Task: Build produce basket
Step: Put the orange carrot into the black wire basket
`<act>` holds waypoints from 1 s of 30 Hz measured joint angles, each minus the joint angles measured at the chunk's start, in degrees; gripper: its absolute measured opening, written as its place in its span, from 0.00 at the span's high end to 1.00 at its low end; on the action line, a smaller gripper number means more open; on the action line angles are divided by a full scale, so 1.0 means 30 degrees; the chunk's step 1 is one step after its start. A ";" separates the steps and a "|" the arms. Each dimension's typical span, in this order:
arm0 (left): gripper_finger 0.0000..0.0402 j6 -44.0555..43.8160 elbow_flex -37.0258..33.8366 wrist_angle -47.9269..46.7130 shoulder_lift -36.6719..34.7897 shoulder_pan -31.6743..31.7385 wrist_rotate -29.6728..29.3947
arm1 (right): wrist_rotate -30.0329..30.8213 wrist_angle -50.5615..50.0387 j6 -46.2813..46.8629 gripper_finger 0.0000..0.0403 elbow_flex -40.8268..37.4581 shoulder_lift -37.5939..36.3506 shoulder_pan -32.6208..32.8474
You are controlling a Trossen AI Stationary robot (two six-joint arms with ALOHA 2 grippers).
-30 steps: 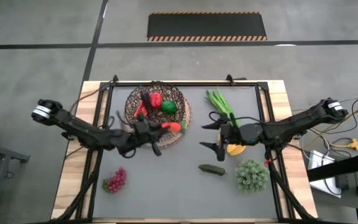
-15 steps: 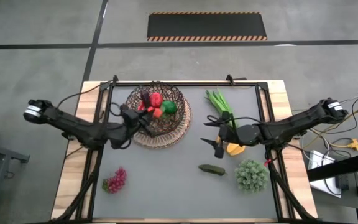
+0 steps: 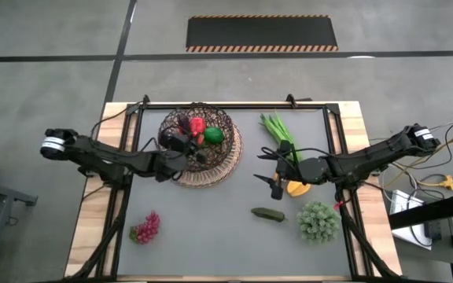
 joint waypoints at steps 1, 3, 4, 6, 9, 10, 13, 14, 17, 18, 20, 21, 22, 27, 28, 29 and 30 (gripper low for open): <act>0.92 0.0000 0.0000 -0.0007 0.0149 0.0096 0.0000 | 0.0000 -0.0011 0.0000 0.31 0.0000 0.0000 0.0000; 0.92 0.0006 0.0000 0.0000 0.0392 0.0211 0.0026 | -0.0002 -0.0097 0.0000 0.31 0.0000 0.0000 0.0000; 0.92 0.0012 0.0007 0.0005 0.0503 0.0234 0.0032 | 0.0000 -0.0117 0.0000 0.31 0.0000 0.0000 0.0000; 0.92 0.0007 -0.0023 -0.0004 0.0667 0.0234 0.0048 | 0.0000 -0.0109 0.0000 0.31 0.0000 0.0000 0.0000; 0.92 0.0007 -0.0029 -0.0021 0.0906 0.0234 0.0048 | 0.0000 -0.0124 0.0000 0.30 0.0000 0.0000 0.0000; 0.92 -0.0013 -0.0027 -0.0004 0.0943 0.0234 0.0054 | 0.0000 -0.0124 0.0021 0.30 0.0000 0.0000 0.0000; 0.92 -0.0420 -0.0014 0.0066 0.0996 0.0241 0.0048 | 0.0007 -0.0124 0.0042 0.31 0.0000 0.0000 0.0000; 0.92 -0.0465 -0.0025 0.0059 0.0996 0.0241 0.0048 | 0.0007 -0.0128 0.0056 0.31 0.0000 0.0000 0.0000; 0.92 -0.0485 -0.0036 0.0054 0.1127 0.0248 0.0045 | 0.0013 -0.0211 0.0153 0.31 0.0000 0.0001 0.0000; 0.91 -0.0486 -0.0054 -0.0001 0.1192 0.0248 0.0045 | 0.0013 -0.0212 0.0153 0.31 0.0000 0.0007 0.0000; 0.90 -0.0498 -0.0058 0.0029 0.1388 0.0263 0.0036 | 0.0015 -0.0212 0.0189 0.31 0.0000 0.0007 0.0000; 0.90 -0.0534 -0.0056 0.0018 0.1508 0.0296 0.0034 | 0.0015 -0.0219 0.0197 0.31 0.0000 0.0007 0.0000; 0.89 -0.0675 -0.0050 0.0015 0.1630 0.0329 0.0041 | 0.0015 -0.0219 0.0201 0.31 0.0000 0.0007 0.0000; 0.83 -0.1637 0.0022 0.0160 0.2548 0.0390 0.0041 | 0.0015 -0.0219 0.0204 0.32 0.0007 0.0007 0.0000; 0.83 -0.1975 0.0019 0.0204 0.2689 0.0394 0.0034 | 0.0015 -0.0226 0.0204 0.32 0.0007 0.0007 0.0000; 0.82 -0.2284 0.0015 0.0209 0.2795 0.0404 0.0035 | 0.0015 -0.0219 0.0204 0.32 0.0007 0.0007 0.0000; 0.81 -0.2492 0.0015 0.0204 0.2882 0.0441 0.0041 | 0.0015 -0.0225 0.0203 0.32 0.0007 0.0007 0.0000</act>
